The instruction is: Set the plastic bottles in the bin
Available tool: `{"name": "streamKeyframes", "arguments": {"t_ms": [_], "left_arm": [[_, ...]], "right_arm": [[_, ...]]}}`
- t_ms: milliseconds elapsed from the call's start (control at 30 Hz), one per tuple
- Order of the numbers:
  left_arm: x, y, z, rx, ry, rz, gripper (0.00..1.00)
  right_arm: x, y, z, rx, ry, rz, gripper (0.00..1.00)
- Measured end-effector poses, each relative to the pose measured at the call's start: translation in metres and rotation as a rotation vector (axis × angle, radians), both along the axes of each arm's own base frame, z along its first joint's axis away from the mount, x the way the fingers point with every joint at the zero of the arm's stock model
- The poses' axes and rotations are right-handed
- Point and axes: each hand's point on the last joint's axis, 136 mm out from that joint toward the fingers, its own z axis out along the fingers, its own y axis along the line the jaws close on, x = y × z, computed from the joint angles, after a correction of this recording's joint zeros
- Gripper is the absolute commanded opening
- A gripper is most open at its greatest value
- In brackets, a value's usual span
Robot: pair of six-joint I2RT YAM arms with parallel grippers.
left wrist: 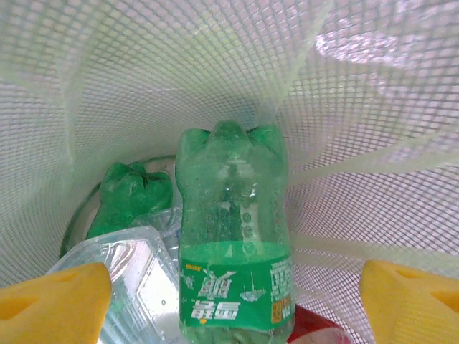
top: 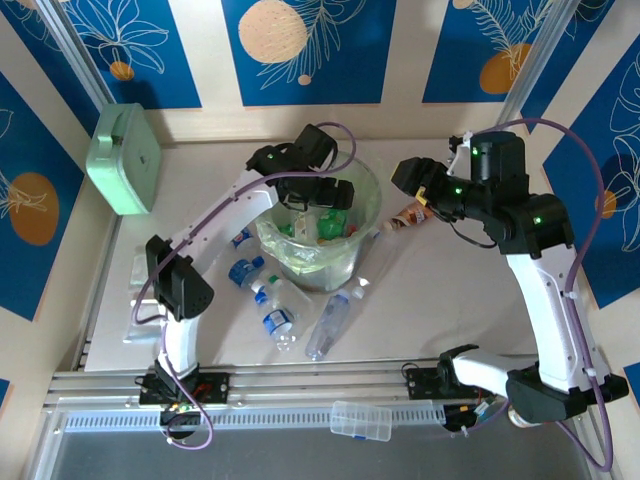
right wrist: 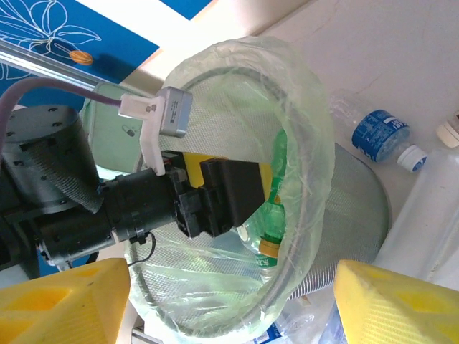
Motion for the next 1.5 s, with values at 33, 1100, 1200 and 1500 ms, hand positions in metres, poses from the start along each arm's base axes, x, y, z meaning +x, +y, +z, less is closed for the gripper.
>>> {"name": "streamKeyframes", "arguments": {"t_ms": [33,1100,1200,1500], "left_arm": [[-0.001,0.001,0.006,-0.007,-0.008,0.0,0.91],[-0.123,0.148,0.225,-0.379,-0.521,0.157,0.99],[-0.133,0.189,0.218,-0.327,-0.554,0.296,0.99],[-0.167,0.278,0.174,-0.174,-0.532,0.583,0.99]], "right_arm": [[0.0,0.0,0.001,0.001,-0.003,0.0,0.76],[-0.101,0.158,0.093,-0.211,-0.562,0.699,0.74],[-0.114,0.182,0.087,-0.274,-0.601,0.782,0.74],[-0.14,0.254,0.023,-0.503,-0.568,1.0,0.74]]}}
